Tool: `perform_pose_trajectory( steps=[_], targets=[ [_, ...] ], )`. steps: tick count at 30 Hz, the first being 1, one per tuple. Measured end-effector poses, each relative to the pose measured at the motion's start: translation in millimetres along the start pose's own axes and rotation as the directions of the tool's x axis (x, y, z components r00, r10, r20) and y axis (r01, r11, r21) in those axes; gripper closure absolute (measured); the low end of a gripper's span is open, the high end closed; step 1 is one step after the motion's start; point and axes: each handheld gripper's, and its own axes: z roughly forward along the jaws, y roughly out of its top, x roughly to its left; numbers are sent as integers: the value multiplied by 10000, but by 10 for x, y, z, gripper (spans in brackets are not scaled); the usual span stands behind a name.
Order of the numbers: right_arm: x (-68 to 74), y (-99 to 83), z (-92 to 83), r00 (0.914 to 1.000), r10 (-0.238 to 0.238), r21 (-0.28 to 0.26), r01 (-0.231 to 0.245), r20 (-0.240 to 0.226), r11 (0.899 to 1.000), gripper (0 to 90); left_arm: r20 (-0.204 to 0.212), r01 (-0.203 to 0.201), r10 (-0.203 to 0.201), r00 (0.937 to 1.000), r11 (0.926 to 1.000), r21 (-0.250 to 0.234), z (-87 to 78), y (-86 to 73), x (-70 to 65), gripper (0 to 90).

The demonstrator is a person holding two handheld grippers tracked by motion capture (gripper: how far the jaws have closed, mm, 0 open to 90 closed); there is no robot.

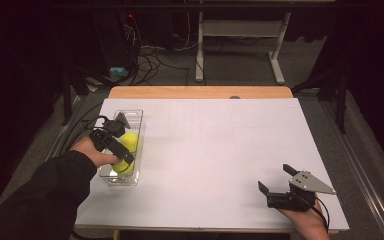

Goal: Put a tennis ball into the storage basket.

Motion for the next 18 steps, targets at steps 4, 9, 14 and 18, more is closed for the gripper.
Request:
perform_pose_trajectory(
  steps=[4, 9, 14, 18],
  targets=[
    [-2, 1, -3, 10000, 2, -10, -2, 4, 10000, 0, 39, -454, 455, 9990, 9988, -199, -14, 36, -164, 7],
    [2, -1, -1, 10000, 15, -7, -15, -3, 10000, 0, 149, -997, 1004, 9948, 9942, -415, 48, 130, -438, 7],
    [5, 0, -2, 10000, -6, -24, 6, -35, 10000, 0, 347, -1564, 1589, 9867, 9856, -650, 165, 239, -704, 7],
    [14, -2, -1, 10000, 2, -11, -2, -81, 10000, 0, 494, -1787, 1828, 9819, 9808, -777, 283, 267, -812, 7]
  ],
)
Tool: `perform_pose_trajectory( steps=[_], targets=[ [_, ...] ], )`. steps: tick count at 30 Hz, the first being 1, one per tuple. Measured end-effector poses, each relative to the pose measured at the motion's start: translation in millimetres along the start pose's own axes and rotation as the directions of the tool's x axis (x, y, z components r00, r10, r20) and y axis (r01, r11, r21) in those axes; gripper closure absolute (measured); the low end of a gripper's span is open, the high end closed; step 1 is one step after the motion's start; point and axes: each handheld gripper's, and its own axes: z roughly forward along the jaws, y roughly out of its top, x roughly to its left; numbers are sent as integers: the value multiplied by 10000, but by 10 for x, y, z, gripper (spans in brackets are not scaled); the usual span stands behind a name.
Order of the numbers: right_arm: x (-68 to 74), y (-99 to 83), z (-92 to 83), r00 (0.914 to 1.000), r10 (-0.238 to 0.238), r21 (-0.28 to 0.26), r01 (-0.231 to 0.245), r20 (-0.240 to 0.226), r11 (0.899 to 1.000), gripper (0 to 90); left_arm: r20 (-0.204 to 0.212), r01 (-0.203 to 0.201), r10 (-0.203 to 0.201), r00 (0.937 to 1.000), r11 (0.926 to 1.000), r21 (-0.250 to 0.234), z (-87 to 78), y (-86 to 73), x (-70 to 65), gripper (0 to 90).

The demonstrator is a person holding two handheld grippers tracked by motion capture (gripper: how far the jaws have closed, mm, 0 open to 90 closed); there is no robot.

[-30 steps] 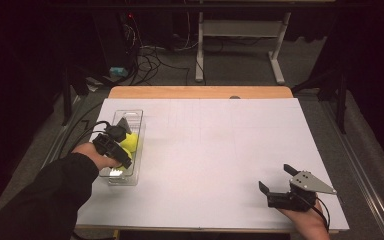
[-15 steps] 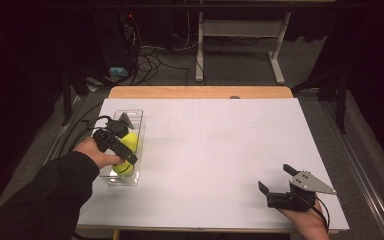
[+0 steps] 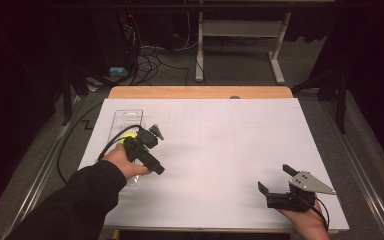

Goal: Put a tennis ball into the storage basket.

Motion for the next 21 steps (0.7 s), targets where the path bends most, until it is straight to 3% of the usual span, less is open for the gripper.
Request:
perform_pose_trajectory(
  steps=[7, 10, 12, 16, 21],
  targets=[
    [7, 4, -7, 10000, 10, -33, -10, -47, 10000, 0, 230, -202, 214, 9995, 9985, -504, 256, -37, -124, 7],
    [5, 4, -10, 10000, 33, -62, -33, -41, 10000, 0, 323, -241, 279, 9991, 9936, -1103, 337, -103, -191, 7],
    [7, 4, -7, 10000, 15, -43, -16, -56, 10000, 0, 361, -278, 341, 9988, 9863, -1625, 366, -147, -227, 7],
    [27, 6, -8, 10000, 19, -32, -19, -85, 10000, 0, 359, -306, 429, 9984, 9561, -2914, 403, -244, -287, 8],
    [44, 2, 4, 9999, -4, -59, 3, -165, 10000, 0, 546, -292, 619, 9966, 8828, -4688, 408, -374, -320, 8]
  ],
)
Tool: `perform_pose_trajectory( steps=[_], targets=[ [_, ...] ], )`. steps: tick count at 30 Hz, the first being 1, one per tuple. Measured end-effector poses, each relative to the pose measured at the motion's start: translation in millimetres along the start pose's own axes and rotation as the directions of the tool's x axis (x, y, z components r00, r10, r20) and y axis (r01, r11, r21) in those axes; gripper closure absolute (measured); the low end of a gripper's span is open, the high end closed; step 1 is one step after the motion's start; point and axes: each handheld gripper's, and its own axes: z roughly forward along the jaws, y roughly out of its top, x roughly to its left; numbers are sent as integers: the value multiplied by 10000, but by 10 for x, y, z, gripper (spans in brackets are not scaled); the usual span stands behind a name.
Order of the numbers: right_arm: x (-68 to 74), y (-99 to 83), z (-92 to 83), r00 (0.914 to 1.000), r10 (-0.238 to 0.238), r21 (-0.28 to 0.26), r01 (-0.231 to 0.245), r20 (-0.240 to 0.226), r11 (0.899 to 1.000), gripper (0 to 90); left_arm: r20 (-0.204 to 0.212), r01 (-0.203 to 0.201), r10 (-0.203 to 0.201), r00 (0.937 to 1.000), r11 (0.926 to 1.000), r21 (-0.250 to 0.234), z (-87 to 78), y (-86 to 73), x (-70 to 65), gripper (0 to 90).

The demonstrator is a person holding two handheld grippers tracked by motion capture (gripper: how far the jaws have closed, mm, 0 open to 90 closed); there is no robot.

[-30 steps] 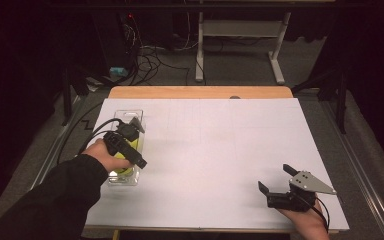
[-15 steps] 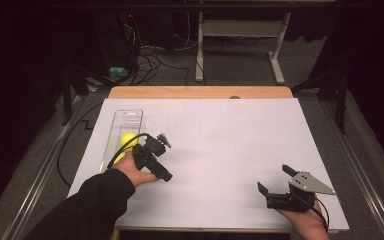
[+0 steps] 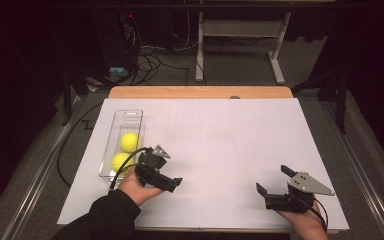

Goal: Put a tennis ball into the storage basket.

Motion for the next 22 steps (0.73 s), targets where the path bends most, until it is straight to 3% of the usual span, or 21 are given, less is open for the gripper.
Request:
perform_pose_trajectory(
  steps=[2, 5, 6, 11, 12, 15, 18, 20, 22],
  targets=[
    [6, -4, 3, 10000, 11, -1, -11, -30, 10000, 0, 47, -52, 55, 10000, 9979, -638, -31, -40, -2, 8],
    [11, -11, 8, 10000, 23, -48, -23, -52, 10000, 0, 162, 105, -75, 9998, 9802, -1977, -79, -127, 13, 6],
    [14, -13, 8, 10000, 43, -65, -43, -54, 10000, 0, 209, 194, -149, 9997, 9719, -2344, -93, -157, 18, 7],
    [17, -24, 1, 9998, 206, -165, -206, -5, 9997, 0, 123, 218, -184, 9998, 9153, -4022, -113, -297, -23, 9],
    [13, -26, -6, 9996, 266, -225, -266, 30, 9994, 0, 169, 264, -212, 9996, 9086, -4169, -109, -312, -31, 14],
    [-2, -33, -37, 9985, 531, -365, -525, 139, 9980, 0, 710, 475, -190, 9973, 9038, -4254, -90, -360, -39, 16],
    [-15, -53, -70, 9971, 702, -469, -688, 289, 9965, 0, 784, 432, -112, 9969, 9066, -4198, -66, -407, -40, 13],
    [-17, -63, -80, 9960, 819, -450, -802, 366, 9958, 0, 823, 495, -159, 9965, 9043, -4240, -60, -429, -27, 4],
    [-25, -68, -79, 9948, 918, -441, -898, 433, 9950, 0, 677, 405, -105, 9977, 8871, -4598, -68, -463, -35, 4]
  ],
)
